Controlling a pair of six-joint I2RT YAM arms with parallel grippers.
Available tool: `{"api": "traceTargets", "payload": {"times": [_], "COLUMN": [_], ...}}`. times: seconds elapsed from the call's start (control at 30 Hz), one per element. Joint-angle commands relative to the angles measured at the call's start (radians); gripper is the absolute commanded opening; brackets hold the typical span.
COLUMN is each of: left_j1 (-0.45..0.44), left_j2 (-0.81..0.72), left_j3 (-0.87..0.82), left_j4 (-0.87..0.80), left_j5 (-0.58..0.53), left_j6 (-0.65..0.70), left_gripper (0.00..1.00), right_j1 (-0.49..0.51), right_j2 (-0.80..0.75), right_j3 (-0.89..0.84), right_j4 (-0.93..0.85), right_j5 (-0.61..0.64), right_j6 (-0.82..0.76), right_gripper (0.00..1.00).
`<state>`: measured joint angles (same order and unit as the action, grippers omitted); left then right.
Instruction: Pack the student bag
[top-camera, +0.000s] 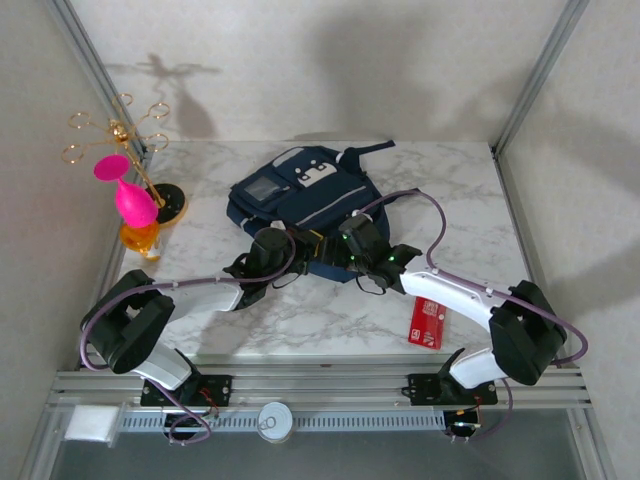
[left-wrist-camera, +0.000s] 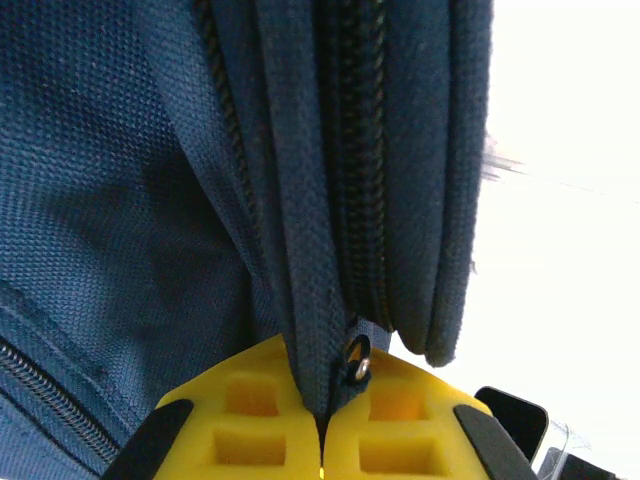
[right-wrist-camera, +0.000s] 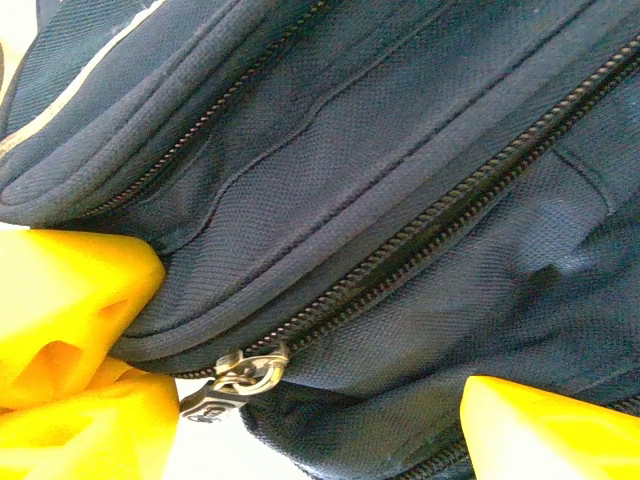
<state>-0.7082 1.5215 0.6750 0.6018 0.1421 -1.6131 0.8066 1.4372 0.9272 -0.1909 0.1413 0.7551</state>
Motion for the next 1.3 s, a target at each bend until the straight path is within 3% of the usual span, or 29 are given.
{"api": "traceTargets", "payload": {"times": [0.0, 0.17, 0.37, 0.5, 0.77, 1.27], "left_j1": [-0.026, -0.023, -0.023, -0.023, -0.023, -0.025], "left_j2": [-0.012, -0.005, -0.007, -0.009, -0.011, 0.011], "left_j3": [0.045, 0.055, 0.053, 0.065, 0.064, 0.074], "left_j4": [0.137, 0.108, 0.101, 0.077, 0.070, 0.085], "left_j5": [0.094, 0.085, 0.080, 0.076, 0.069, 0.077], "left_j6": [0.004, 0.022, 0.025, 0.037, 0.036, 0.026], "left_gripper": [0.00, 0.00, 0.00, 0.00, 0.00, 0.00], "right_j1": [-0.015, -0.030, -0.042, -0.049, -0.069, -0.096], "right_j2": [-0.001, -0.140, -0.225, -0.202, -0.104, 0.006], "right_j3": [-0.001, -0.070, -0.087, -0.050, -0.007, 0.016], "right_j4": [-0.071, -0.151, -0.146, -0.135, -0.031, 0.088], "right_j5": [0.107, 0.157, 0.011, -0.116, -0.247, -0.294], "right_j6": [-0.008, -0.075, -0.254, -0.306, -0.235, -0.201], "right_gripper": [0.74, 0.67, 0.53, 0.48, 0.40, 0.35]}}
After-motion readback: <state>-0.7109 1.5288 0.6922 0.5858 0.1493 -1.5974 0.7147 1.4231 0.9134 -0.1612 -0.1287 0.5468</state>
